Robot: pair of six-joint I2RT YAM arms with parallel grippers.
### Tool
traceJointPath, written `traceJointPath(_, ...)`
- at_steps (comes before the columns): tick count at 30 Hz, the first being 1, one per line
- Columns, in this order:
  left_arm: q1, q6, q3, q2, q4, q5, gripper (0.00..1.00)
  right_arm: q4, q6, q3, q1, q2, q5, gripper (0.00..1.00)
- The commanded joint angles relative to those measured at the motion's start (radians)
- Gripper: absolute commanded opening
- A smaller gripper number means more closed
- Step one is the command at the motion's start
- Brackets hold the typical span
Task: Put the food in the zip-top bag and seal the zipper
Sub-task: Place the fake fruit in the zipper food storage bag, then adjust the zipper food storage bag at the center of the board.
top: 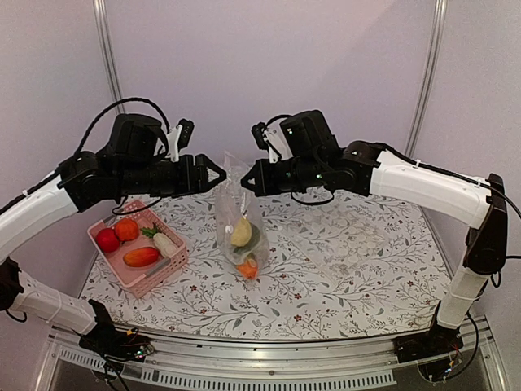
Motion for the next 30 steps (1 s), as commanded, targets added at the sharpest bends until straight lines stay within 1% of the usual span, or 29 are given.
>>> traceJointPath(1, 0.010, -0.069, -0.053, 0.001, -0.035, -0.003, 0.68, 0.002, 0.002, -0.011, 0.001, -0.008, 0.020, 0.00)
traceJointPath(6, 0.035, -0.104, -0.094, 0.010, 0.026, 0.063, 0.62, 0.003, 0.003, -0.012, 0.001, -0.009, 0.019, 0.00)
traceJointPath(11, 0.061, -0.124, -0.111, 0.031, 0.039, 0.084, 0.56, 0.003, 0.002, -0.012, 0.001, -0.010, 0.017, 0.00)
traceJointPath(19, 0.083, -0.143, -0.133, 0.060, 0.067, 0.113, 0.52, 0.001, 0.001, -0.013, 0.000, -0.016, 0.020, 0.00)
traceJointPath(25, 0.094, -0.153, -0.154, 0.071, 0.111, 0.138, 0.42, -0.002, 0.001, -0.013, 0.002, -0.014, 0.020, 0.00)
traceJointPath(30, 0.104, -0.164, -0.159, 0.092, 0.130, 0.154, 0.37, -0.001, 0.001, -0.013, 0.001, -0.017, 0.020, 0.00)
